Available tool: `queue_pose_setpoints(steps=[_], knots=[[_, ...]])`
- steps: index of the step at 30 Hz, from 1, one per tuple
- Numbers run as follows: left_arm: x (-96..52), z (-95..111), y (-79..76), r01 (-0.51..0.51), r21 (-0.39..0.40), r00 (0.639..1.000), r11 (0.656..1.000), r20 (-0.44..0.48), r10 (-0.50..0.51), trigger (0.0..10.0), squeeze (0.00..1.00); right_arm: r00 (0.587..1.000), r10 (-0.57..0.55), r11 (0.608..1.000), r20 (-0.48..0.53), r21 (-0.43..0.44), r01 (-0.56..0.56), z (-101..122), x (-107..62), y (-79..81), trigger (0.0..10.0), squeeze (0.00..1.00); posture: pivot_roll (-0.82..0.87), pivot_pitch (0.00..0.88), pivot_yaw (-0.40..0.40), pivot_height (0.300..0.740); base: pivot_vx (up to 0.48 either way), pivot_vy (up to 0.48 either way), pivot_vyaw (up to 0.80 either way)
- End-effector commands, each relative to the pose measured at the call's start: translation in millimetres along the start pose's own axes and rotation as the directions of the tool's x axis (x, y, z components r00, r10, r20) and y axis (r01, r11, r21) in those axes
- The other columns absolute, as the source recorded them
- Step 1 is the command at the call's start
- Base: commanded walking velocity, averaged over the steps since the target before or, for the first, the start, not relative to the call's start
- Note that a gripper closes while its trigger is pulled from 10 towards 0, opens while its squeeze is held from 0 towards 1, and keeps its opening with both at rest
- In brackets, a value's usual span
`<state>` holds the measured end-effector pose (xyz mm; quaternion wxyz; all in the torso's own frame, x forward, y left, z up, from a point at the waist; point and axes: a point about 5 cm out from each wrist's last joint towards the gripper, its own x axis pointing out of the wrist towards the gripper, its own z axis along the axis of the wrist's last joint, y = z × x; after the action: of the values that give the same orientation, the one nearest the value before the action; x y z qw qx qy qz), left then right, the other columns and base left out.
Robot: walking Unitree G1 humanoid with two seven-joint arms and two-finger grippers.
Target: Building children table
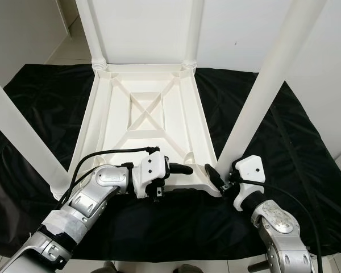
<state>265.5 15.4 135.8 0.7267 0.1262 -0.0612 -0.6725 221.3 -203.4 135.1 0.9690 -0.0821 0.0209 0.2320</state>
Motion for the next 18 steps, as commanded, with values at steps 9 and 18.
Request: queue_pose_setpoints(steps=[9,18], knots=[[-0.4,-0.6,-1.0,0.003,0.015,1.0,1.0,-0.008,-0.003,10.0,0.0,0.972,-0.236,0.971,-0.002,0.022,0.236,0.2,3.9,0.0,10.0,0.0,-0.08,0.0,-0.009,0.74,0.0,0.0,0.0],[-1.2,-1.5,-0.8,0.009,0.016,1.0,1.0,-0.013,-0.009,10.0,0.0,0.892,-0.452,0.871,-0.014,0.209,0.444,1.3,13.8,30.2,10.0,0.0,-0.09,0.0,0.002,0.74,0.0,0.0,0.0]])
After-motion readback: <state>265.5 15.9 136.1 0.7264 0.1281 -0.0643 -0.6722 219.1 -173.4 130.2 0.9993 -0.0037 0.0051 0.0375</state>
